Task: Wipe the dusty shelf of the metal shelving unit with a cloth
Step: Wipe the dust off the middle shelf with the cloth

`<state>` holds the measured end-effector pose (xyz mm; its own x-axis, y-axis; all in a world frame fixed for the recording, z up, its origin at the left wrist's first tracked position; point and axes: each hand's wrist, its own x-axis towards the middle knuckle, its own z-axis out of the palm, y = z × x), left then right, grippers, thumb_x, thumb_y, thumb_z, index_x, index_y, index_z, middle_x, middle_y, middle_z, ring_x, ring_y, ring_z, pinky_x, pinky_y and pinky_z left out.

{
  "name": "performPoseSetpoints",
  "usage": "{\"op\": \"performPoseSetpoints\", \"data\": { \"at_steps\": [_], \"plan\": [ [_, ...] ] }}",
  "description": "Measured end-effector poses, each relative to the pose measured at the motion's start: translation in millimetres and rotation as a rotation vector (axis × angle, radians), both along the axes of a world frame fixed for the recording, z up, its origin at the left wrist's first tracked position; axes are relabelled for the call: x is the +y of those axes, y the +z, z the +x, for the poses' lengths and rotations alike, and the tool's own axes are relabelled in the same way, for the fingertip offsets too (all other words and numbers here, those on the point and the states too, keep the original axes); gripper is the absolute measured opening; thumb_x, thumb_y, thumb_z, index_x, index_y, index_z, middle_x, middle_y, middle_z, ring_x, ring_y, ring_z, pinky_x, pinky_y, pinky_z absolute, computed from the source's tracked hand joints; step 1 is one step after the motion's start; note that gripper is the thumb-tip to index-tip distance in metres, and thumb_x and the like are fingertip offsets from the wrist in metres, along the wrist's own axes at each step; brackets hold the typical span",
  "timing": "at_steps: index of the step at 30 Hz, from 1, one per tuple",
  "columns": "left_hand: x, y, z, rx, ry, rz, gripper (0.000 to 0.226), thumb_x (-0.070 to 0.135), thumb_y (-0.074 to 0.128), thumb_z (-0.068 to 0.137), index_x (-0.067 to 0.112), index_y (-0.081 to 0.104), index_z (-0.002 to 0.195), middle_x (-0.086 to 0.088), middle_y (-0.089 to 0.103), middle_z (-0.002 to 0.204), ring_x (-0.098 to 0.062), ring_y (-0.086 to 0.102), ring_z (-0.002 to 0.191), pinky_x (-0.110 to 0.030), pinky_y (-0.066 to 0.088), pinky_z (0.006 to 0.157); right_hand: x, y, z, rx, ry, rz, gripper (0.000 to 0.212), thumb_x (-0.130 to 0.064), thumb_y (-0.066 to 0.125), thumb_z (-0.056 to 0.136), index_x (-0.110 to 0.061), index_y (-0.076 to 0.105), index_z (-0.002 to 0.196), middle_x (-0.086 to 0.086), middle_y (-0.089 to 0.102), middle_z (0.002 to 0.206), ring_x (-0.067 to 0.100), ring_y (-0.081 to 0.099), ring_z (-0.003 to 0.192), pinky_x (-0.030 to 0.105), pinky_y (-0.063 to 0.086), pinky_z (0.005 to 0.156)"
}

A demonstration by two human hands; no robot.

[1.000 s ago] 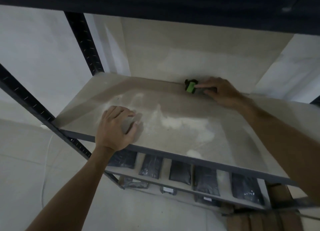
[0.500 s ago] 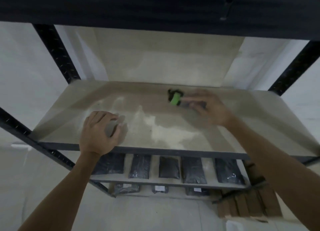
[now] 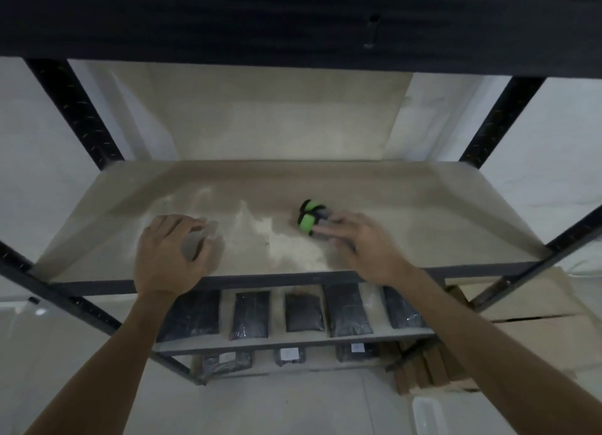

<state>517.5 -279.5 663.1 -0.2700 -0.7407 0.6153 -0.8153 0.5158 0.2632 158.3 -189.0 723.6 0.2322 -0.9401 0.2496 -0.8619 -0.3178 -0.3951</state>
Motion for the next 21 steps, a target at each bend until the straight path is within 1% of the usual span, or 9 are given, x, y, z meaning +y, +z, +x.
{"op": "performPoseSetpoints", "data": {
  "at_steps": [2, 4, 5, 7, 8, 10, 13, 17, 21],
  "plan": [
    [0, -1, 0, 0.008, 0.008, -0.014, 0.029, 0.039, 0.064, 0.092, 0.013, 0.073, 0.100, -0.005, 0.072, 0.101, -0.030, 0.064, 0.095, -0.044, 0.049, 0.084, 12, 9, 12, -0.056, 0.116, 0.031, 0.040, -0.003, 0.056, 0.097, -0.024, 0.069, 0.129, 0.000, 0.060, 0.122, 0.010, 0.053, 0.105, 0.017, 0.040, 0.091],
    [0, -2, -1, 0.004, 0.020, -0.011, 0.027, 0.039, 0.064, 0.091, 0.014, 0.073, 0.100, -0.004, 0.072, 0.101, -0.030, 0.063, 0.095, -0.044, 0.049, 0.083, -1, 21, 2, -0.092, 0.115, -0.024, 0.036, 0.002, 0.058, 0.096, -0.014, 0.072, 0.124, 0.004, 0.064, 0.114, 0.002, 0.054, 0.100, 0.006, 0.039, 0.087],
    [0, -2, -1, -0.004, 0.023, -0.003, 0.028, 0.039, 0.063, 0.092, 0.014, 0.073, 0.100, -0.004, 0.072, 0.101, -0.029, 0.063, 0.095, -0.043, 0.048, 0.083, -15, 25, -8, -0.093, 0.061, -0.046, 0.035, 0.001, 0.058, 0.096, -0.014, 0.071, 0.125, 0.007, 0.066, 0.114, 0.006, 0.057, 0.100, 0.012, 0.045, 0.088],
    [0, -2, -1, -0.004, 0.017, 0.009, 0.028, 0.039, 0.062, 0.091, 0.014, 0.072, 0.100, -0.004, 0.071, 0.101, -0.030, 0.062, 0.095, -0.043, 0.049, 0.083, -43, 26, -31, -0.040, -0.098, -0.063, 0.035, -0.012, 0.054, 0.098, -0.022, 0.068, 0.128, 0.012, 0.064, 0.115, 0.027, 0.061, 0.101, 0.041, 0.054, 0.085],
    [0, -1, -1, 0.003, 0.013, 0.009, 0.028, 0.038, 0.062, 0.091, 0.014, 0.072, 0.100, -0.004, 0.071, 0.101, -0.030, 0.062, 0.095, -0.044, 0.049, 0.083, -52, 21, -41, 0.011, -0.166, -0.047, 0.035, -0.020, 0.050, 0.099, -0.026, 0.067, 0.130, 0.014, 0.063, 0.117, 0.035, 0.060, 0.102, 0.048, 0.054, 0.084],
    [2, 0, -2, 0.017, 0.020, 0.005, 0.027, 0.038, 0.062, 0.091, 0.014, 0.072, 0.099, -0.003, 0.070, 0.101, -0.029, 0.061, 0.096, -0.043, 0.049, 0.083, -54, 8, -40, 0.076, -0.224, 0.004, 0.037, -0.024, 0.046, 0.101, -0.030, 0.065, 0.131, 0.014, 0.060, 0.125, 0.041, 0.057, 0.107, 0.052, 0.052, 0.088],
    [4, 1, -3, 0.023, 0.043, -0.006, 0.026, 0.038, 0.063, 0.091, 0.014, 0.072, 0.098, -0.003, 0.070, 0.099, -0.029, 0.061, 0.095, -0.043, 0.049, 0.082, -33, 1, -16, 0.107, -0.241, -0.001, 0.035, -0.019, 0.050, 0.102, -0.032, 0.066, 0.131, 0.009, 0.057, 0.135, 0.040, 0.055, 0.113, 0.049, 0.049, 0.093],
    [3, 1, -3, 0.036, 0.031, 0.018, 0.026, 0.038, 0.063, 0.090, 0.014, 0.072, 0.098, -0.004, 0.071, 0.099, -0.029, 0.062, 0.094, -0.043, 0.050, 0.081, -2, -5, 15, 0.043, -0.131, -0.053, 0.033, -0.013, 0.056, 0.099, -0.025, 0.070, 0.127, 0.010, 0.062, 0.128, 0.038, 0.059, 0.107, 0.044, 0.049, 0.087],
    [6, 5, -4, 0.047, 0.046, 0.038, 0.022, 0.035, 0.068, 0.089, 0.015, 0.071, 0.098, -0.002, 0.070, 0.099, -0.027, 0.062, 0.095, -0.042, 0.050, 0.082, 31, -8, 50, -0.027, -0.010, -0.072, 0.038, -0.001, 0.060, 0.095, -0.020, 0.069, 0.127, 0.005, 0.061, 0.123, 0.010, 0.047, 0.114, 0.026, 0.040, 0.093]
  ]
}}
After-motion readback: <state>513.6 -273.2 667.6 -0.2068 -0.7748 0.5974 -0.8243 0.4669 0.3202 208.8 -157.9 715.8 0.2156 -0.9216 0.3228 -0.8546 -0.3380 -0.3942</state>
